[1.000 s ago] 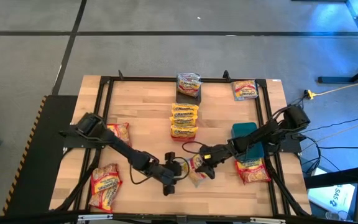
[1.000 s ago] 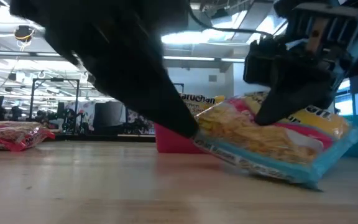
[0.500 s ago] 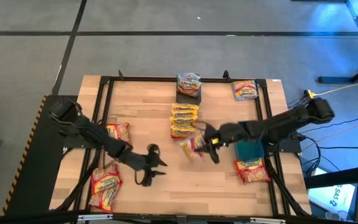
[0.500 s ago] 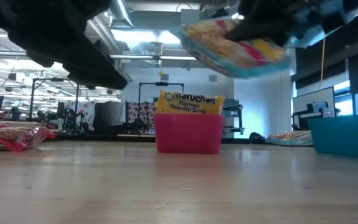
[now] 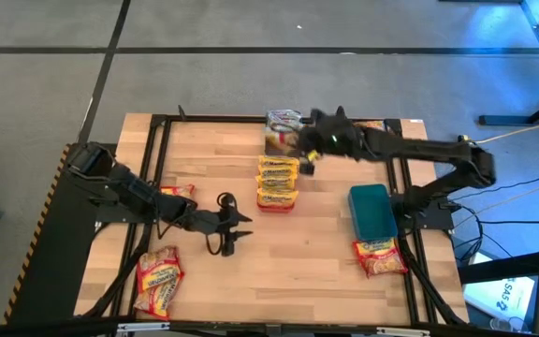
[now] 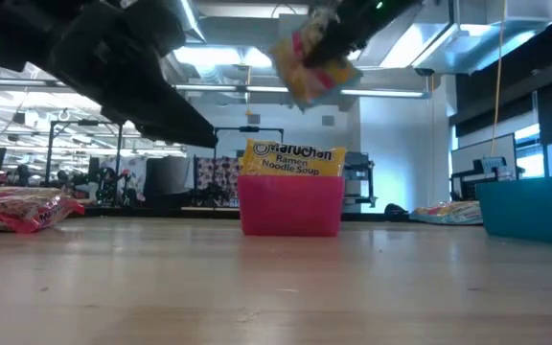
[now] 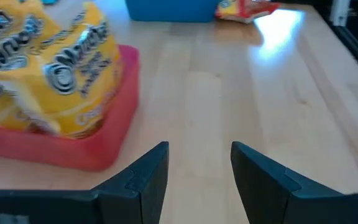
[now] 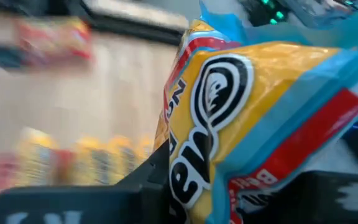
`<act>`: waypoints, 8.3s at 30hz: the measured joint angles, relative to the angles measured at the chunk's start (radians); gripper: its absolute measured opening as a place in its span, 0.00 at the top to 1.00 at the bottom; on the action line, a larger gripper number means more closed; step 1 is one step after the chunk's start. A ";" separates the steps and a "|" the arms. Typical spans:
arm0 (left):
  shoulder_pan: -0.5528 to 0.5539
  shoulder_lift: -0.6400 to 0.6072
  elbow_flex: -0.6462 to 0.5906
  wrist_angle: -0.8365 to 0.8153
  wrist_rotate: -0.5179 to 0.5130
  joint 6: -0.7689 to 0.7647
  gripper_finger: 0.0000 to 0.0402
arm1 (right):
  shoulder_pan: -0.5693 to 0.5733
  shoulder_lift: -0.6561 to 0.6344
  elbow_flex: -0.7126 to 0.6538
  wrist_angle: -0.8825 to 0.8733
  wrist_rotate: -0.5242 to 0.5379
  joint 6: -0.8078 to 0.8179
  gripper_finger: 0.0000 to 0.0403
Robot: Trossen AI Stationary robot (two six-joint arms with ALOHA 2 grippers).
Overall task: Sort Maruchan noodles
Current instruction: Put the blue noodle pack into the black bin
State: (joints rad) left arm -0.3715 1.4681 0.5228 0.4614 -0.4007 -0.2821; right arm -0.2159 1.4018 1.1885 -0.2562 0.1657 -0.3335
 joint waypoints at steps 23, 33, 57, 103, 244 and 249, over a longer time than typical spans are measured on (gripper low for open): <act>0.083 0.001 0.000 -0.012 0.029 0.005 0.58 | -0.360 0.535 0.437 -0.446 -0.230 -0.325 0.76; 0.104 0.001 0.001 -0.003 0.029 0.005 0.58 | -0.354 0.583 0.437 -0.479 -0.246 -0.329 0.76; 0.106 0.001 0.001 0.005 0.071 0.006 0.58 | -0.325 0.712 0.445 -0.449 -0.172 -0.348 0.74; 0.093 -0.080 0.003 -0.125 0.070 -0.115 0.58 | -0.192 0.634 0.752 -0.930 0.049 -0.092 0.36; -0.188 0.397 0.306 0.153 -0.050 -0.070 0.58 | 0.767 0.201 -0.193 0.090 0.140 0.788 1.00; -0.146 0.474 0.383 0.162 -0.053 -0.072 0.58 | 0.799 0.087 -0.431 0.282 0.197 1.070 1.00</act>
State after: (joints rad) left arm -0.5174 1.9425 0.9057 0.6231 -0.4534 -0.3542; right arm 0.5836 1.4884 0.7572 0.0262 0.3626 0.7362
